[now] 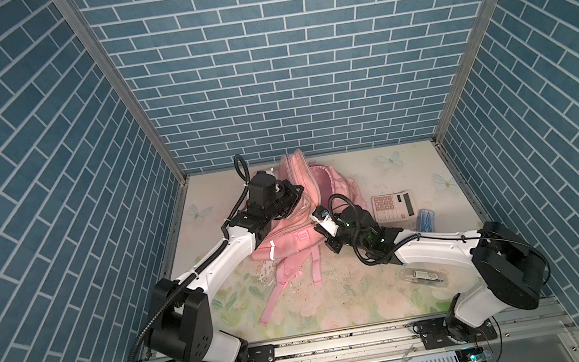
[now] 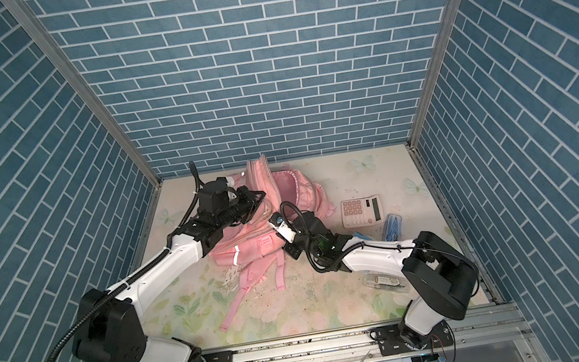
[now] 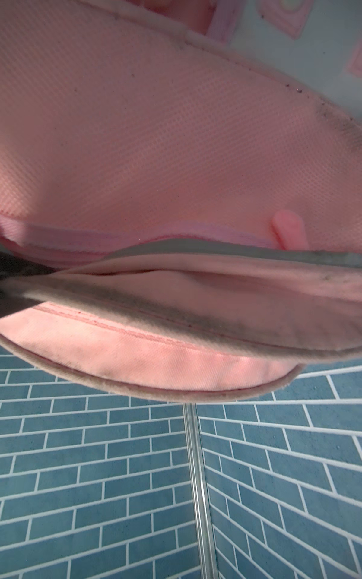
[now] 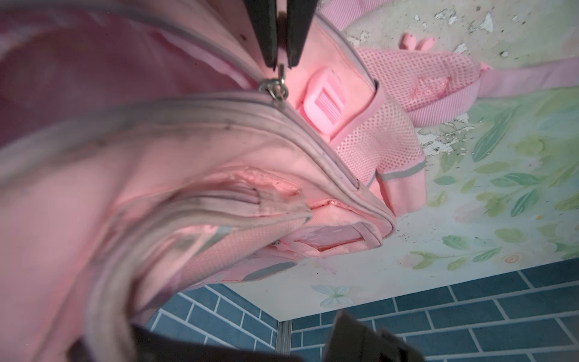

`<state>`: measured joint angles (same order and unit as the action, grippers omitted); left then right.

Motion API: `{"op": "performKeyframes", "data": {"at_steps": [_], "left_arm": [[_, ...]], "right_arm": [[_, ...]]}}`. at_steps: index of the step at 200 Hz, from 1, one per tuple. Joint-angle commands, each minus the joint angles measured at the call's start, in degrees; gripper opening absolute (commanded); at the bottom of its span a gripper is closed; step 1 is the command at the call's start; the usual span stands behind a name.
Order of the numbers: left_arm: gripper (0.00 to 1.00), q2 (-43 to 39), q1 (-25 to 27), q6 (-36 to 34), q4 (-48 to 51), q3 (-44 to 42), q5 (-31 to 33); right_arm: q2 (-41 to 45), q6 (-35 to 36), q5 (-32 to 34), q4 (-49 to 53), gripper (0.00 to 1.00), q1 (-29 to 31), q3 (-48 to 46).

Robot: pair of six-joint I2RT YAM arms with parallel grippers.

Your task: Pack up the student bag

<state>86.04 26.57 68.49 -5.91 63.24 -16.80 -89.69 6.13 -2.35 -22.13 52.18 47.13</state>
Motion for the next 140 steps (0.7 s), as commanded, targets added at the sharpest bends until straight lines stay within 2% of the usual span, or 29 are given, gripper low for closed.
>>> {"op": "performKeyframes", "data": {"at_steps": [1,41,103,140], "left_arm": [[0.00,-1.1,-0.6,0.9,-15.6,6.2,-0.6],[0.00,-1.1,-0.6,-0.8,-14.5,8.1,-2.1],[0.00,-0.5,-0.7,-3.6,-12.2,10.6,-5.1],[0.00,-2.4,-1.6,-10.4,-3.8,10.5,-5.1]], "right_arm": [[-2.5,4.4,-3.6,-2.8,0.00,1.2,1.1],[-6.0,8.5,-8.7,-4.3,0.00,1.6,3.8],[-12.1,11.2,-7.9,-1.7,0.00,2.6,9.0],[-10.3,10.3,-7.6,-0.7,0.02,2.6,8.5]]}}
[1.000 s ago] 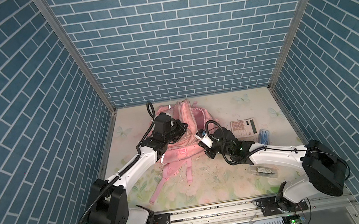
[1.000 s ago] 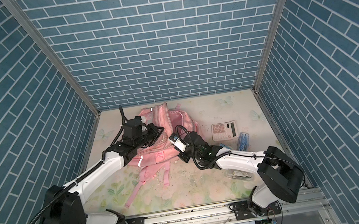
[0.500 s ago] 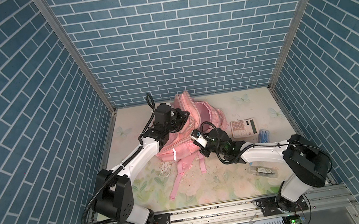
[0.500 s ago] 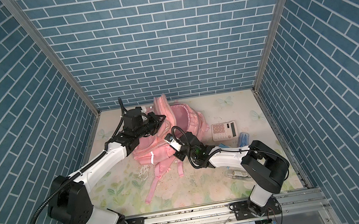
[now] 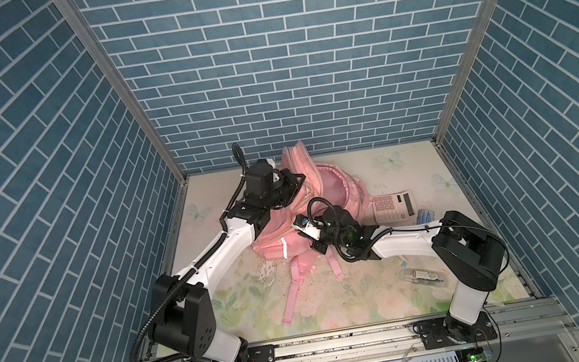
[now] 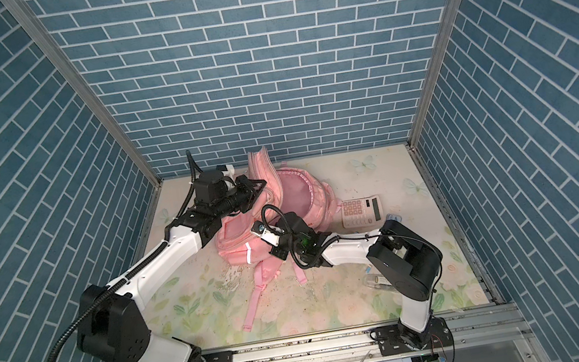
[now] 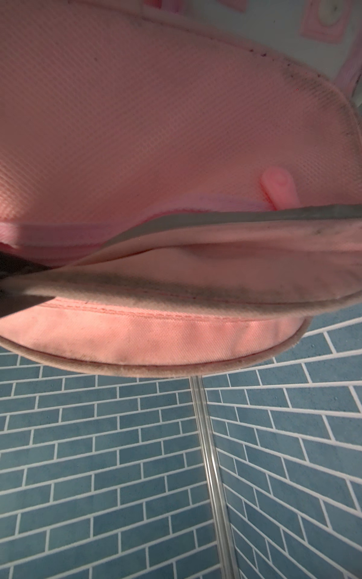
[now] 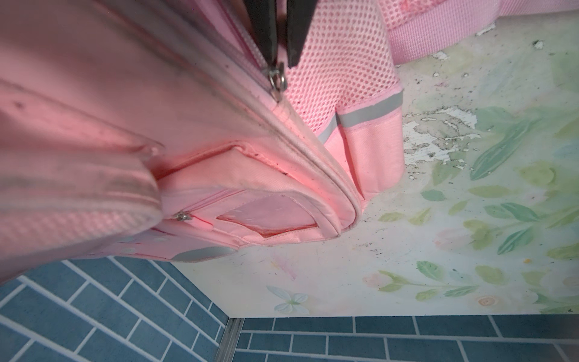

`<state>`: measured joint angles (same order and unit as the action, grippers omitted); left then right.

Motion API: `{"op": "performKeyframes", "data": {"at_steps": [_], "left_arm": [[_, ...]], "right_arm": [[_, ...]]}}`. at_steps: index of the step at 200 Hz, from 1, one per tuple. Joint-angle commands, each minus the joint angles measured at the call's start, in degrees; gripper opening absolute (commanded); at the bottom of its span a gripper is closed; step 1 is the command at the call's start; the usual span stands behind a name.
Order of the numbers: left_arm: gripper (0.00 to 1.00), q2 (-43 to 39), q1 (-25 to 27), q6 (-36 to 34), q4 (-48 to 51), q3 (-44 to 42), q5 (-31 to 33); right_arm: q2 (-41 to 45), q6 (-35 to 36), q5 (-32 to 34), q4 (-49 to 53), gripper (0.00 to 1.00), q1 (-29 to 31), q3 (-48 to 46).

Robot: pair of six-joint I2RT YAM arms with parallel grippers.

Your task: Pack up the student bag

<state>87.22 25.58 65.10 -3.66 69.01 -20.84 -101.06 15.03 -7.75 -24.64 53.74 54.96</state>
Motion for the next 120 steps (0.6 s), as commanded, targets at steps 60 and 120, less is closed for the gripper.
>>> {"op": "performKeyframes", "data": {"at_steps": [60,120], "left_arm": [[0.00,-8.7,-5.7,-24.4,13.7,-2.1,0.8],[0.00,-7.4,-7.9,-36.8,26.6,-2.5,1.7]], "right_arm": [[16.7,-3.2,1.7,12.3,0.38,-0.4,-5.0],[34.3,-16.8,1.3,23.6,0.43,-17.7,-11.3]]}}
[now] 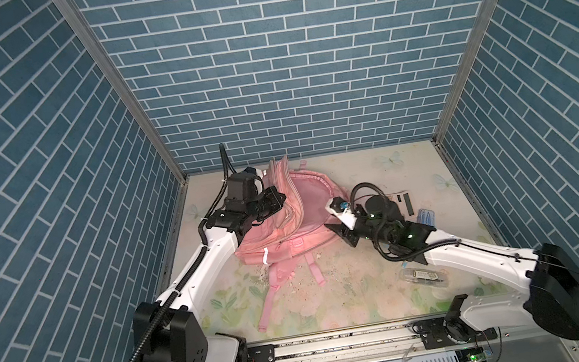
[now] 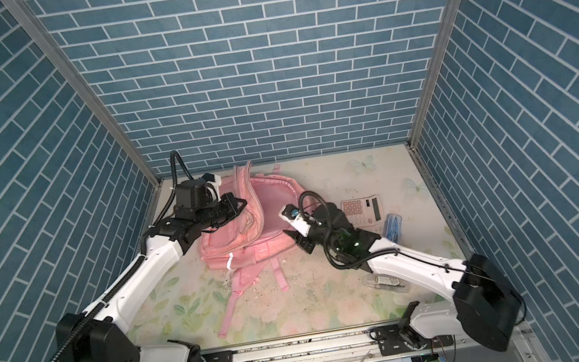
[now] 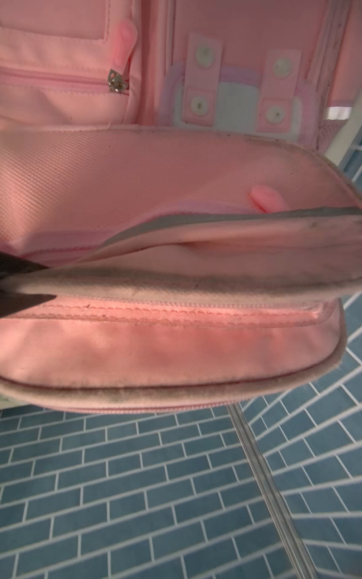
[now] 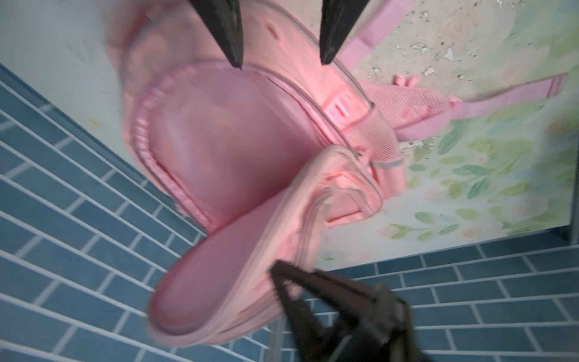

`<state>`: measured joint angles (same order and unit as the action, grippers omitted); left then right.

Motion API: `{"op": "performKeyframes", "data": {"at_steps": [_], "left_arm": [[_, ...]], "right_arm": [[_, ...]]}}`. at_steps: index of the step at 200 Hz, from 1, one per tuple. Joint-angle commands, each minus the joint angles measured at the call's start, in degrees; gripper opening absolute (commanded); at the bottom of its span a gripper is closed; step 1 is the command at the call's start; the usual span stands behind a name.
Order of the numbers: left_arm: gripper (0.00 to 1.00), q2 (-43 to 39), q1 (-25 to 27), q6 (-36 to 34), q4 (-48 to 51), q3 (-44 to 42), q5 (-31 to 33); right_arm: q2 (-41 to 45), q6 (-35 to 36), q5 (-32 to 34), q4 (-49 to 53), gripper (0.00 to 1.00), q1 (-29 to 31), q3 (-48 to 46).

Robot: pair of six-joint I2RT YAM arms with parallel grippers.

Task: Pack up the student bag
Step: 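Release the zipper pull and move the right gripper to the pink calculator, then grasp the pink calculator by its edge with the right gripper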

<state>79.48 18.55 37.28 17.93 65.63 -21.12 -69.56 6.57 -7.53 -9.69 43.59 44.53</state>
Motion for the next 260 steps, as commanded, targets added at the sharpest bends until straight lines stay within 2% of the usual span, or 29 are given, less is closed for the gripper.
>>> {"op": "performKeyframes", "data": {"at_steps": [1,37,64,85,97,106,120,149,187,212,260], "left_arm": [[0.00,0.4,-0.9,-9.2,5.2,0.9,2.0],[0.00,0.7,-0.8,-12.8,9.3,-0.1,3.1],[0.00,-0.9,0.6,-11.9,6.0,-4.0,2.3],[0.00,-3.6,2.7,-11.5,0.6,-7.7,3.2],[0.17,-5.1,4.7,-12.0,-1.9,-9.0,4.8],[0.28,-6.0,6.2,-12.6,-2.8,-9.4,6.4],[0.38,-7.2,8.9,-13.7,-4.0,-9.5,9.2],[0.48,-8.8,15.2,-15.3,-5.9,-8.8,16.2],[0.49,-8.4,22.1,-14.4,-9.8,-9.1,20.3],[0.50,-6.5,25.5,-14.9,-11.8,-8.8,21.2],[0.50,-3.0,27.0,-15.3,-12.2,-7.6,20.9]], "right_arm": [[2.9,-8.6,1.1,9.0,0.43,-8.0,-0.9],[2.6,-15.7,1.4,16.9,0.51,-23.1,1.1],[-1.6,-18.9,-1.4,19.6,0.52,-33.8,2.3],[-6.1,-19.0,-3.8,20.6,0.55,-39.6,3.1],[-8.2,-18.9,-5.5,20.1,0.57,-41.9,3.5],[-9.2,-18.5,-5.7,19.6,0.58,-43.0,3.7],[-10.3,-17.8,-5.0,19.4,0.59,-44.0,4.2],[-12.4,-16.5,-5.0,17.9,0.59,-46.9,4.1],[-15.6,-16.7,-11.7,16.3,0.51,-51.8,3.7],[-16.3,-16.5,-15.0,14.1,0.46,-52.5,1.9],[-18.5,-16.7,-18.3,11.8,0.41,-52.8,0.2]]}}
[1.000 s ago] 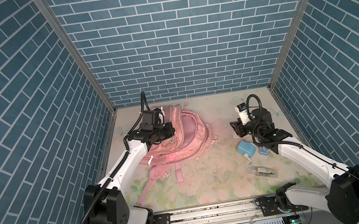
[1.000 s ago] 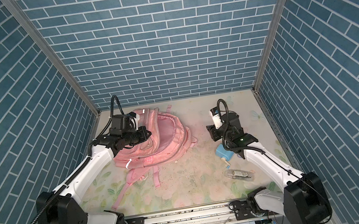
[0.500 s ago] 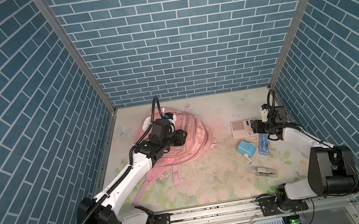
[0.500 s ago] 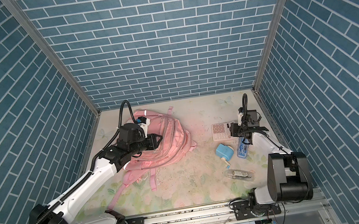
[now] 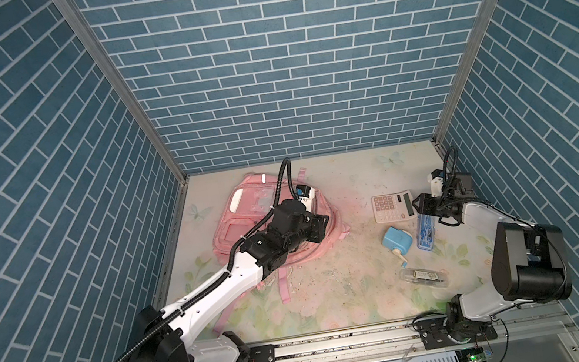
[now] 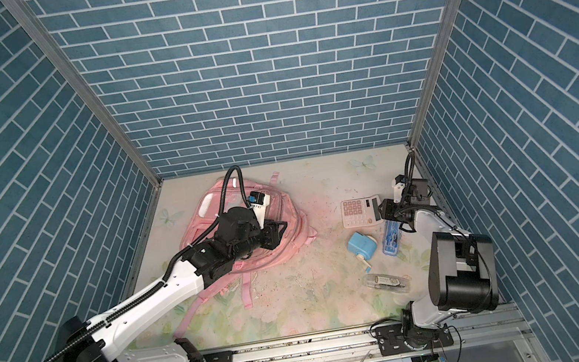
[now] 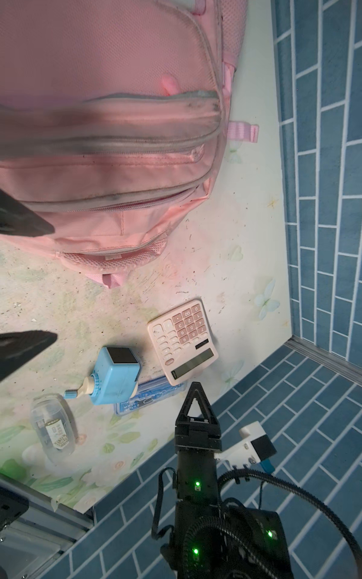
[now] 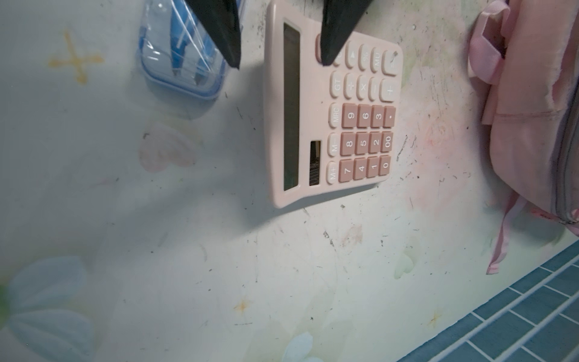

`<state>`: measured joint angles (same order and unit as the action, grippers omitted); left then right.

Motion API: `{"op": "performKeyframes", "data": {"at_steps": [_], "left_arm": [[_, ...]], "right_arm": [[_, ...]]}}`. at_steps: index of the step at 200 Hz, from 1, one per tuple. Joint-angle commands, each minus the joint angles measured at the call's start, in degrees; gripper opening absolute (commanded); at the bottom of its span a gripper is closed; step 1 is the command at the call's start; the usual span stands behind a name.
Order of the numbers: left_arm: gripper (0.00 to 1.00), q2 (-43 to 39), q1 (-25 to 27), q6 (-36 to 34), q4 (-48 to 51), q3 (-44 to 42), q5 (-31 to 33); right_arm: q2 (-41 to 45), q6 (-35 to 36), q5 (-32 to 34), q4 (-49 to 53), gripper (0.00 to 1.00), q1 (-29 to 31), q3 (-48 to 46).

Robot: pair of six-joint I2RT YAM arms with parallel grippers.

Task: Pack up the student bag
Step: 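Grasp the pink calculator by its edge with the right gripper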

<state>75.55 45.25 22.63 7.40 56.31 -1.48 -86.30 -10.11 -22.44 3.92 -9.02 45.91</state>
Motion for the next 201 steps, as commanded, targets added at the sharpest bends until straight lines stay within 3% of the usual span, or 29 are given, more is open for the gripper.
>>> {"op": "performKeyframes", "data": {"at_steps": [1,101,201], "left_arm": [[0.50,0.9,0.3,-0.7,-1.7,1.8,1.2],[0.50,-0.7,0.4,0.0,-1.5,0.6,2.8],[0.50,-2.3,0.4,0.4,-0.7,-0.8,4.7]], "right_arm": [[-1.8,0.0,-3.5,-1.8,0.41,-0.1,-1.1],[-4.7,-0.4,-6.0,-4.0,0.37,-0.3,-3.7],[-5.3,-1.8,-11.2,-6.2,0.12,-0.5,-4.2]]}}
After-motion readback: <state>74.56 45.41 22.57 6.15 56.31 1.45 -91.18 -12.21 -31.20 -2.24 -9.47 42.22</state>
